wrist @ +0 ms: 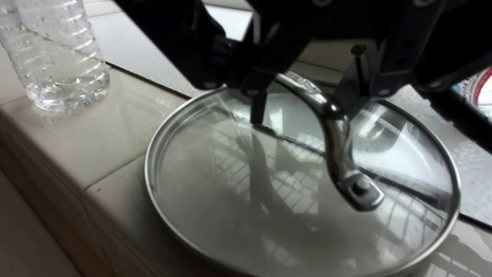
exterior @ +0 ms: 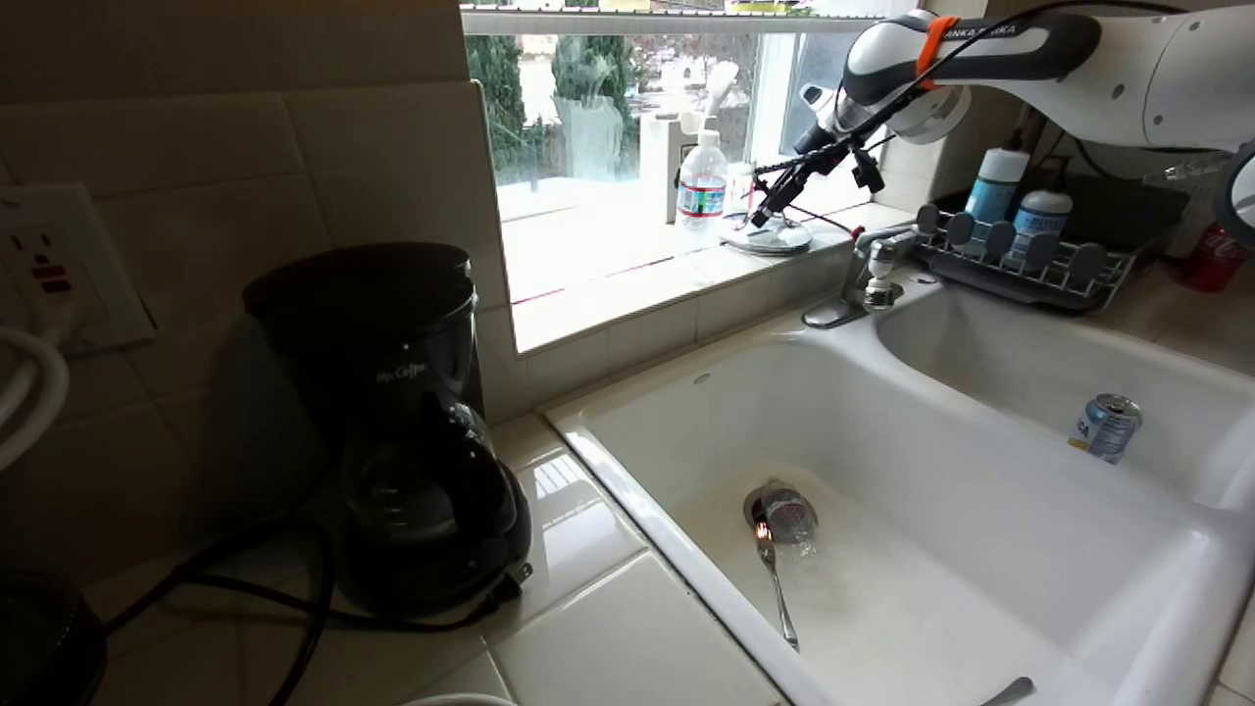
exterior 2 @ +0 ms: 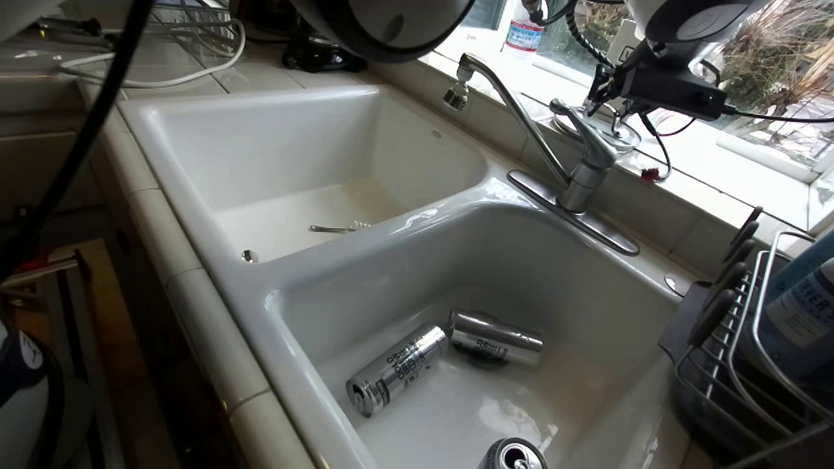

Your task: Put the lid on the counter on the left

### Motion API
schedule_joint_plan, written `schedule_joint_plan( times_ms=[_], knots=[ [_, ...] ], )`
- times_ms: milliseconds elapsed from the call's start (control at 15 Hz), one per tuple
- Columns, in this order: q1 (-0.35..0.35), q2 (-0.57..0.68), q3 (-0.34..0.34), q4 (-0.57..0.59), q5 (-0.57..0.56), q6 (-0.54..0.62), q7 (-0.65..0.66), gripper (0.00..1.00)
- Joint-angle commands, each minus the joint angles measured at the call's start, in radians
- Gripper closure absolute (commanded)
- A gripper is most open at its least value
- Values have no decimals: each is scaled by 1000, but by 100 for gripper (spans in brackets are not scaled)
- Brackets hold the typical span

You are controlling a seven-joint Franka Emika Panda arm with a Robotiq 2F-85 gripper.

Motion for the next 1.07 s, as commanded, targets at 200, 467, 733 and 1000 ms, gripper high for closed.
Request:
schedule_joint_plan(
  times_ms=[200,467,733,1000],
  knots=[
    [-3,9,8,62,-1,-58,-33,99],
    [-1,1,5,53,0,-53,-24,95],
    [-4,-34,6,22,13,-60,14,95],
    [-22,-92,0,-17,23,-70,77,95]
  ],
)
